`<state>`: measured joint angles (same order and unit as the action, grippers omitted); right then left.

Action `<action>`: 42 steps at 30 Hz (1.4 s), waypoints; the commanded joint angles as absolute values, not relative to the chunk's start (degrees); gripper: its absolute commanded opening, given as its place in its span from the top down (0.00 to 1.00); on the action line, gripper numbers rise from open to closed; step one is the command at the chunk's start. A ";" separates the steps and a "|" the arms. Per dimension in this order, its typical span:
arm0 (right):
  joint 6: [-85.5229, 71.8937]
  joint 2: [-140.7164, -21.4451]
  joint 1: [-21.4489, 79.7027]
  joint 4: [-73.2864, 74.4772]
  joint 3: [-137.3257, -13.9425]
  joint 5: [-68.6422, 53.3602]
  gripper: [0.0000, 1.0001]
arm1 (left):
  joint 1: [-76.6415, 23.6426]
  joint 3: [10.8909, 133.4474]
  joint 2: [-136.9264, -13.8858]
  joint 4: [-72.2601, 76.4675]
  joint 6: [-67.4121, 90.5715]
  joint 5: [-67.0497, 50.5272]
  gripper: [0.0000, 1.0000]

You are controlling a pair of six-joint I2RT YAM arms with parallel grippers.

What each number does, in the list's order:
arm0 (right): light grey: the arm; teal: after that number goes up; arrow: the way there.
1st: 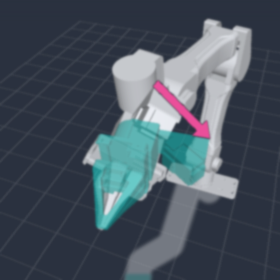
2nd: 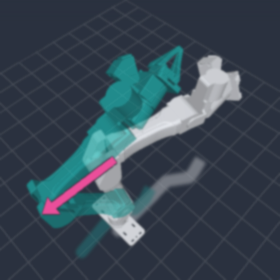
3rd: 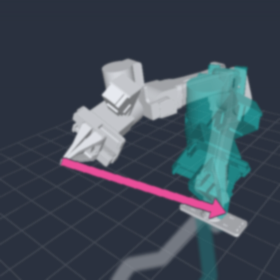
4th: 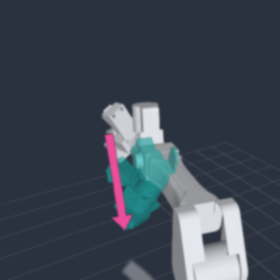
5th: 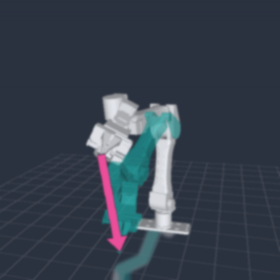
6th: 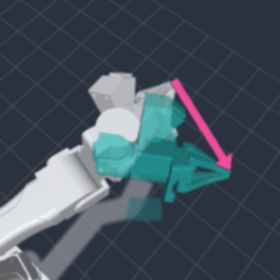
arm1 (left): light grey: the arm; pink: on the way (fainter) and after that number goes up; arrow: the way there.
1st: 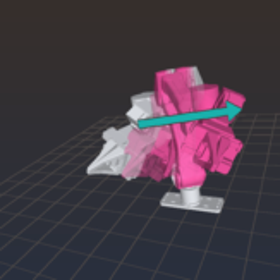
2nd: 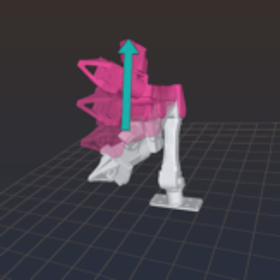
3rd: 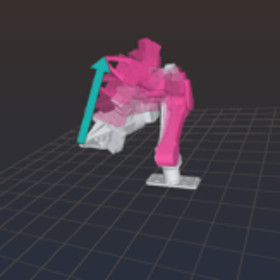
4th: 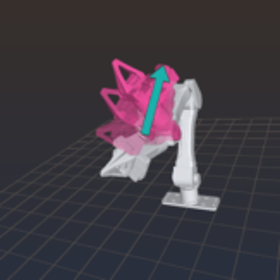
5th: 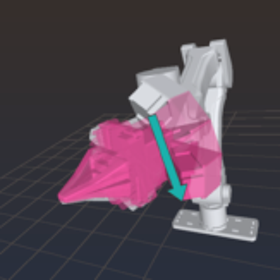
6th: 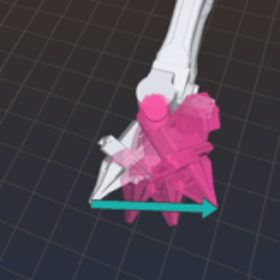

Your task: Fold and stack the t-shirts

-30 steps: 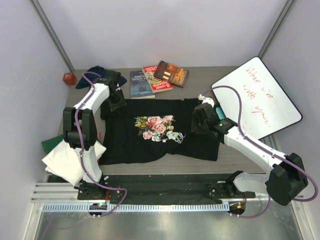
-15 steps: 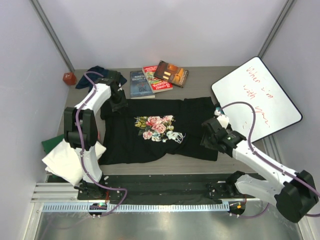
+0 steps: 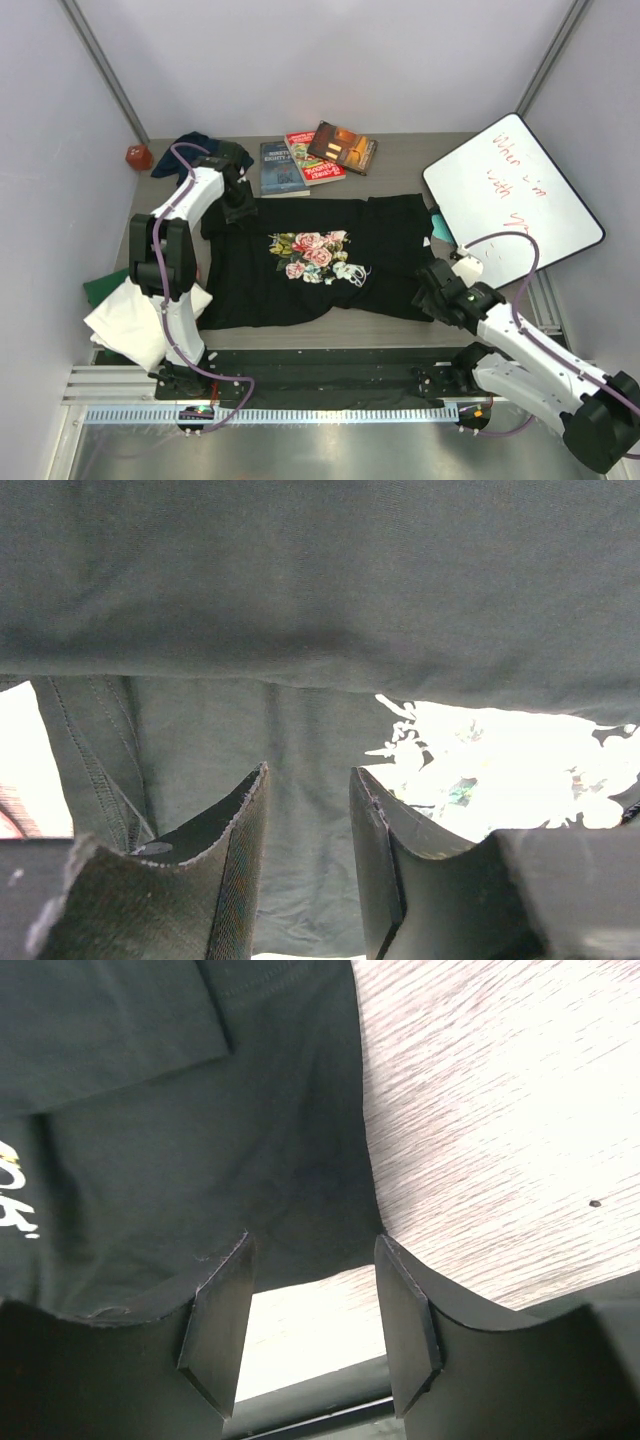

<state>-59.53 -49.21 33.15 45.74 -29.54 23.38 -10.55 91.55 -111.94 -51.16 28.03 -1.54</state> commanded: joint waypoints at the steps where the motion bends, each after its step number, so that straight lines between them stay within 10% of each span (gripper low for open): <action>1: -64.77 -44.05 32.87 47.81 -29.97 27.42 0.44 | -10.90 92.55 -112.15 -51.50 27.25 -1.23 0.62; 42: -61.44 -55.19 23.47 44.48 -29.45 19.26 0.42 | -11.16 93.16 -112.41 -52.21 27.16 -2.02 0.64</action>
